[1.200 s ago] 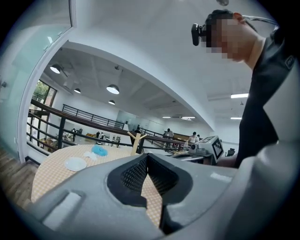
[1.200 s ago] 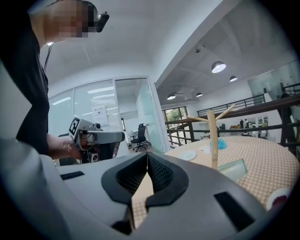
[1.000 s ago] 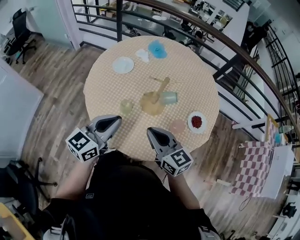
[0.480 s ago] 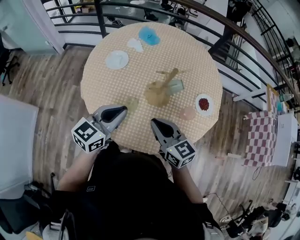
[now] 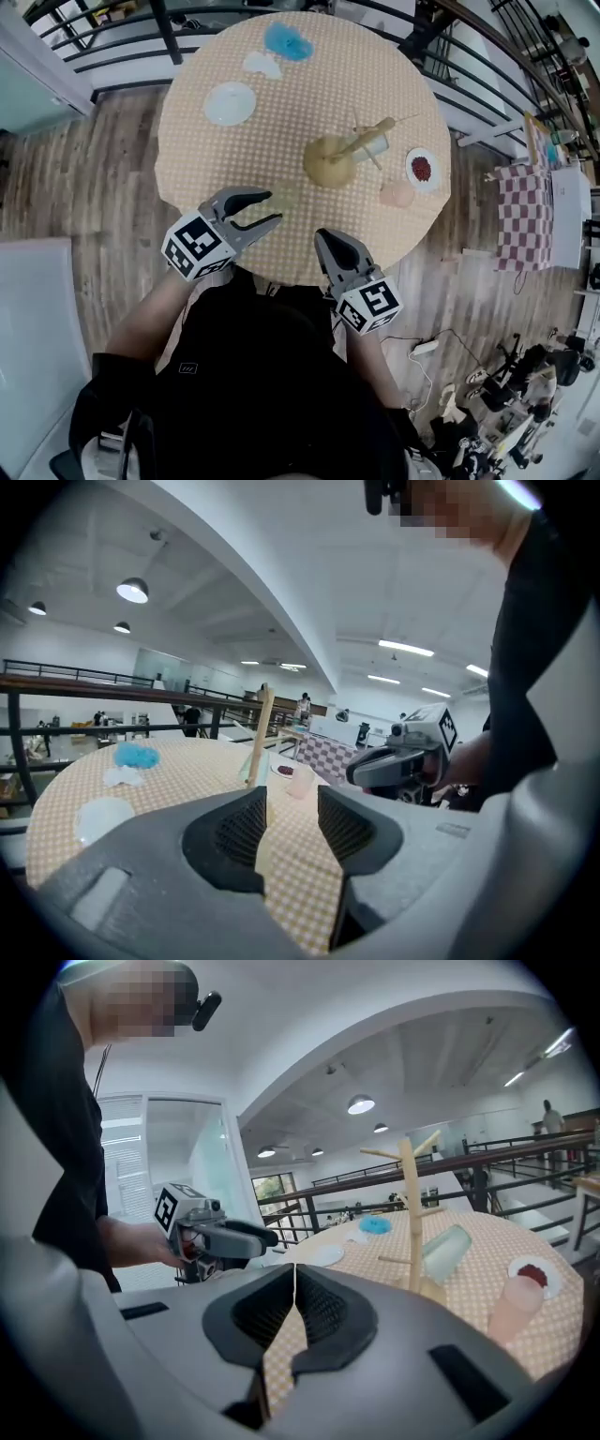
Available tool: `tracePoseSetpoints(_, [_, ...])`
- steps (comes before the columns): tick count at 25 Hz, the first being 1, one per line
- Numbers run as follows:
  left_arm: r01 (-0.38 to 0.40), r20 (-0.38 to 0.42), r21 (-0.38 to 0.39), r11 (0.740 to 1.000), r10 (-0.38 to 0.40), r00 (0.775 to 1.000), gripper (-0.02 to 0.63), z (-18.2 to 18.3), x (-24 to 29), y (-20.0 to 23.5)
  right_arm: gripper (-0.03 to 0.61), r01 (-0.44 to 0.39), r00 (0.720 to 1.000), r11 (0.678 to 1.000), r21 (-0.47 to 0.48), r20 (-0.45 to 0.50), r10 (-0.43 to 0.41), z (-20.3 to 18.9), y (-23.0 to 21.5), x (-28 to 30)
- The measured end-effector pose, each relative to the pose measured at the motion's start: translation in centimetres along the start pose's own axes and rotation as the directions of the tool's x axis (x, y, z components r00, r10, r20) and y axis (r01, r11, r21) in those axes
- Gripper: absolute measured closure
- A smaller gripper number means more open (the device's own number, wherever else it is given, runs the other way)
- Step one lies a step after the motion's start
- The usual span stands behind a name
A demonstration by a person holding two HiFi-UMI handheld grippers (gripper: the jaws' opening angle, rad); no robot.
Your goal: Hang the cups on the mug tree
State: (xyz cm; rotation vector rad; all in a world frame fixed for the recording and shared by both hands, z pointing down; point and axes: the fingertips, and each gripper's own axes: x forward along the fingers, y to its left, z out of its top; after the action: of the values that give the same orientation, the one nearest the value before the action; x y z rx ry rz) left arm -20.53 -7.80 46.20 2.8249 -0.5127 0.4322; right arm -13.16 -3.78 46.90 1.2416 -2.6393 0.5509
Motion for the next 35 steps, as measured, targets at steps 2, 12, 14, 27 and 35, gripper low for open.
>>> tracePoseSetpoints(2, [0.027, -0.02, 0.017, 0.999, -0.026, 0.999, 0.454, -0.5, 1.1, 0.6, 0.561, 0.018, 1.0, 1.0, 0.025, -0.013, -0.017, -1.2, -0.2, 0.0])
tracePoseSetpoints(12, [0.098, -0.13, 0.103, 0.99, -0.084, 0.988, 0.402, -5.5, 5.8, 2.7, 0.561, 0.082, 0.997, 0.992, 0.097, -0.011, -0.082, -4.0, -1.9, 0.2])
tracePoseSetpoints(14, [0.111, -0.151, 0.124, 0.986, -0.092, 0.984, 0.382, -6.4, 6.6, 3.0, 0.561, 0.088, 0.996, 0.99, 0.114, -0.029, -0.085, -4.9, -2.3, 0.4])
tracePoseSetpoints(27, [0.198, -0.352, 0.142, 0.97, -0.137, 0.926, 0.314, -11.9, 9.5, 4.4, 0.561, 0.063, 0.995, 0.989, 0.134, -0.083, -0.052, -6.0, -2.5, 2.1])
tracePoseSetpoints(35, [0.227, -0.466, 0.196, 0.954, -0.113, 0.878, 0.313, -13.4, 10.2, 4.4, 0.561, 0.065, 0.994, 0.99, 0.122, -0.1, -0.053, -4.8, -3.0, 1.5])
